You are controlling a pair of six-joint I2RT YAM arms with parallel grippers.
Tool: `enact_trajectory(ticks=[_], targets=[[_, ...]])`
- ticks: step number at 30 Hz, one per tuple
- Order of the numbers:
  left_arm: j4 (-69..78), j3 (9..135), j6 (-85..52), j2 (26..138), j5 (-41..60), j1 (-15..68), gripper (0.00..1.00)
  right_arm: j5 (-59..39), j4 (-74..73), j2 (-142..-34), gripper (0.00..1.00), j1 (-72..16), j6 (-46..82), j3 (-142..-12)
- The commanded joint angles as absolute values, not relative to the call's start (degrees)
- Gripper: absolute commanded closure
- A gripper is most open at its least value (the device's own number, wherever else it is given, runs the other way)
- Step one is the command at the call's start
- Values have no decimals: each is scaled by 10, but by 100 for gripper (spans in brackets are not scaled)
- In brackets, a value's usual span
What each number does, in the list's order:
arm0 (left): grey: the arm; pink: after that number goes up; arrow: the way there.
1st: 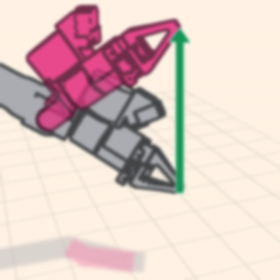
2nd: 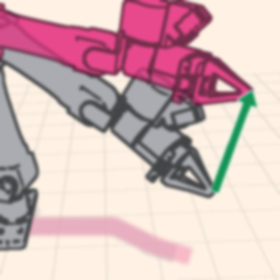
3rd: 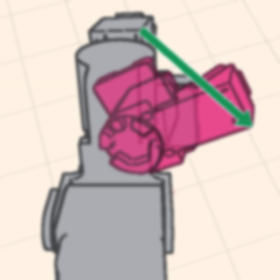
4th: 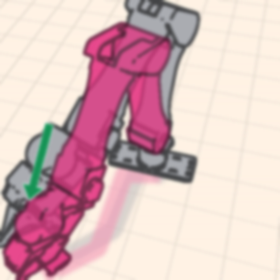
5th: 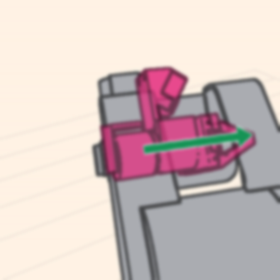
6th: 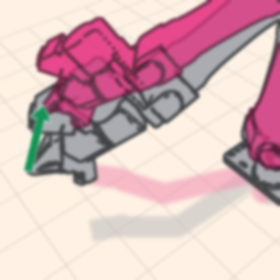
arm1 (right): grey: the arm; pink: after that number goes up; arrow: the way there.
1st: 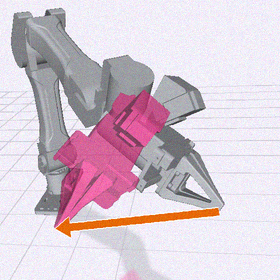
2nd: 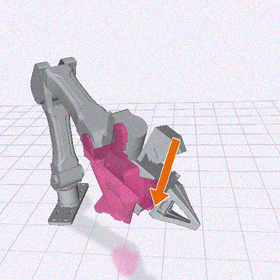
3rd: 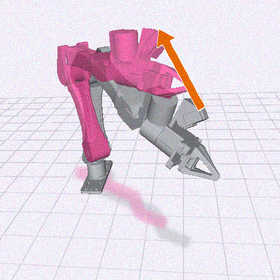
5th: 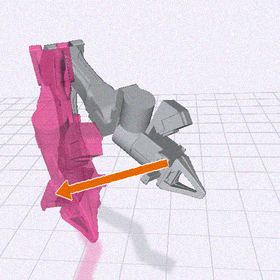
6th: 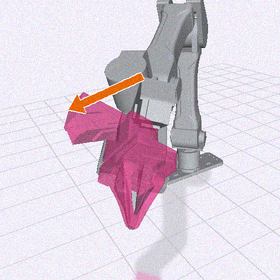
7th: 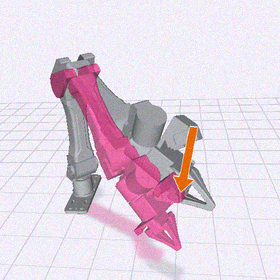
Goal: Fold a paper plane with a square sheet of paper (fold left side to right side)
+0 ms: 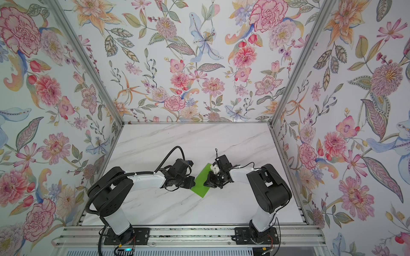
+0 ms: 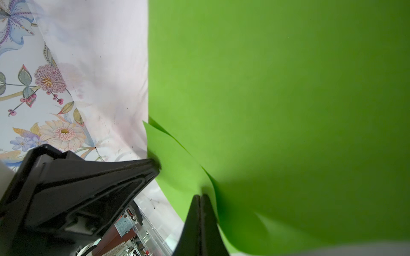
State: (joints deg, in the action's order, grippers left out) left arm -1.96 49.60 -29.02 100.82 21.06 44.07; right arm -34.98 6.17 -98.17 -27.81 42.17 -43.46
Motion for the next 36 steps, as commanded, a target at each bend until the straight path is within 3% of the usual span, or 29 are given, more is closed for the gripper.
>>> enact_trajectory(ticks=[1,17,23,29,36], targets=[[-86,469,-294,1024,198,435,100,-232,160,-998,97,-252,406,-393],[-90,476,-298,1024,198,435,100,-181,242,-901,97,-231,403,-421],[-88,469,-308,1013,195,436,100,-192,226,-855,88,-273,445,-456],[-84,457,-328,988,190,436,100,-270,110,-912,84,-311,497,-466],[-63,434,-363,959,199,447,93,-269,102,-1010,86,-346,483,-500]])
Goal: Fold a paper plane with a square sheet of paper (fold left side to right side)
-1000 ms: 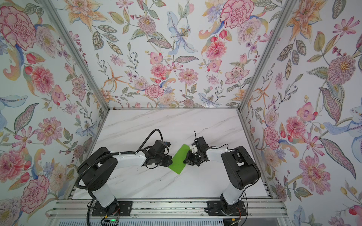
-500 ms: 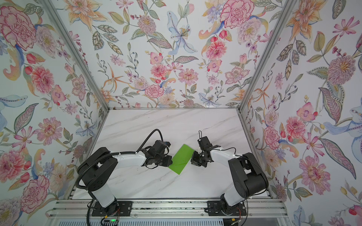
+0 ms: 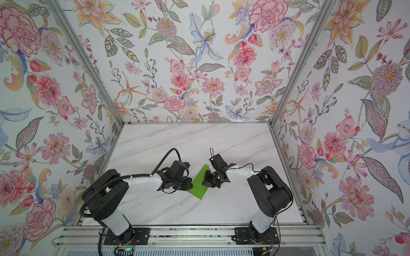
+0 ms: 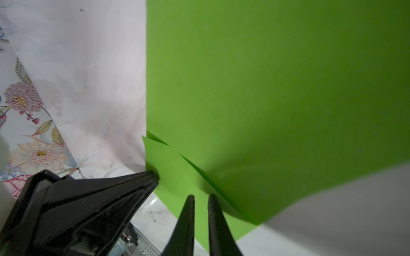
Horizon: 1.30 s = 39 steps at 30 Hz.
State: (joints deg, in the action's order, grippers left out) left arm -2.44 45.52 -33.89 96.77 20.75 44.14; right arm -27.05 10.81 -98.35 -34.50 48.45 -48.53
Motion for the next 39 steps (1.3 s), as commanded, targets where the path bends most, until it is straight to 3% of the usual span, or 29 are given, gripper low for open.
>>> enact_trajectory(ticks=[1,14,22,27,39], targets=[[-62,433,-368,956,200,450,92,-268,104,-1018,87,-348,477,-504],[-49,420,-411,872,155,484,76,-310,127,-1083,88,-352,351,-544],[-12,418,-376,851,150,402,56,-311,132,-1081,89,-356,350,-541],[51,426,-365,890,205,334,44,-308,131,-1078,89,-357,355,-538],[129,486,-358,1038,332,284,41,-297,127,-1072,89,-358,365,-532]])
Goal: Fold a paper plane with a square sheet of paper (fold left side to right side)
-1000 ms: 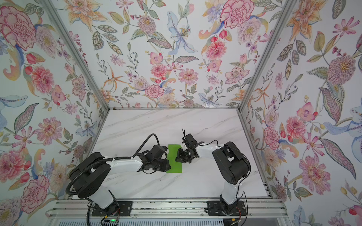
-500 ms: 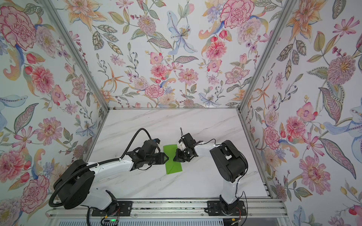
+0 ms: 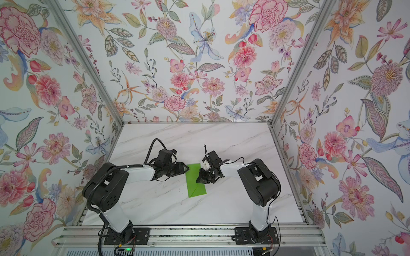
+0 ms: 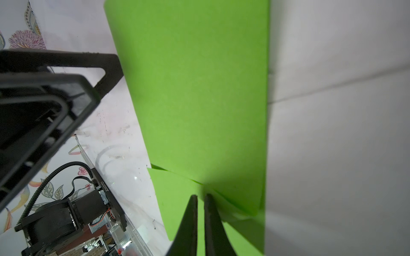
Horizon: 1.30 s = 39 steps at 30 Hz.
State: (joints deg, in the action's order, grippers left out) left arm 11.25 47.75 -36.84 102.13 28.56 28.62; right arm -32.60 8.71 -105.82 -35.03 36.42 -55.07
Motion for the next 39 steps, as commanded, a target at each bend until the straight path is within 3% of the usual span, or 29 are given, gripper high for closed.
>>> enact_trajectory(ticks=[1,8,18,39], targets=[[138,482,-362,1040,342,284,41,-296,125,-1072,89,-358,367,-531],[182,423,-376,1030,404,292,46,-298,109,-1072,89,-357,382,-524],[158,368,-382,971,364,354,53,-304,91,-1081,90,-357,392,-511],[82,383,-344,922,314,356,92,-285,82,-1045,90,-358,403,-494]])
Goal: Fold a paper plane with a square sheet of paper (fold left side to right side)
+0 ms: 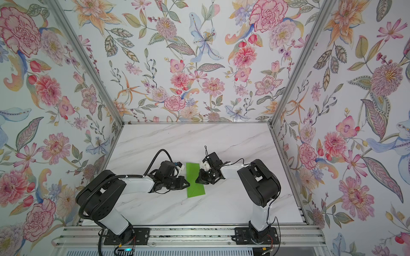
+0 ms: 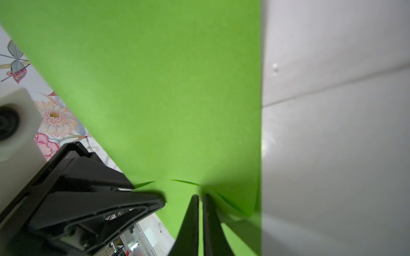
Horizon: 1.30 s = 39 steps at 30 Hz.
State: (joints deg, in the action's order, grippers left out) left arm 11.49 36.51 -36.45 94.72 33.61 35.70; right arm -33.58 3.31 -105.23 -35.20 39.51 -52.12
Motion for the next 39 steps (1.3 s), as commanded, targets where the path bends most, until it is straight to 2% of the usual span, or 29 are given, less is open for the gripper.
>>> enact_trajectory(ticks=[1,7,13,17,22,28,33,39], targets=[[64,389,-336,910,304,356,94,-279,82,-1032,89,-357,404,-494],[-124,450,-259,821,196,354,99,-243,82,-954,75,-328,415,-481],[-338,546,-200,775,1,365,100,-227,81,-881,72,-272,419,-448],[-458,623,-204,791,-136,395,100,-241,82,-864,72,-244,414,-435],[-558,707,-252,870,-240,461,100,-250,81,-860,72,-229,409,-423],[-564,771,-303,1007,-235,548,100,-253,83,-844,72,-224,406,-414],[-494,817,-300,1092,-144,601,100,-253,103,-836,72,-215,394,-417],[-315,778,-311,1080,15,607,81,-222,140,-810,72,-213,387,-416]])
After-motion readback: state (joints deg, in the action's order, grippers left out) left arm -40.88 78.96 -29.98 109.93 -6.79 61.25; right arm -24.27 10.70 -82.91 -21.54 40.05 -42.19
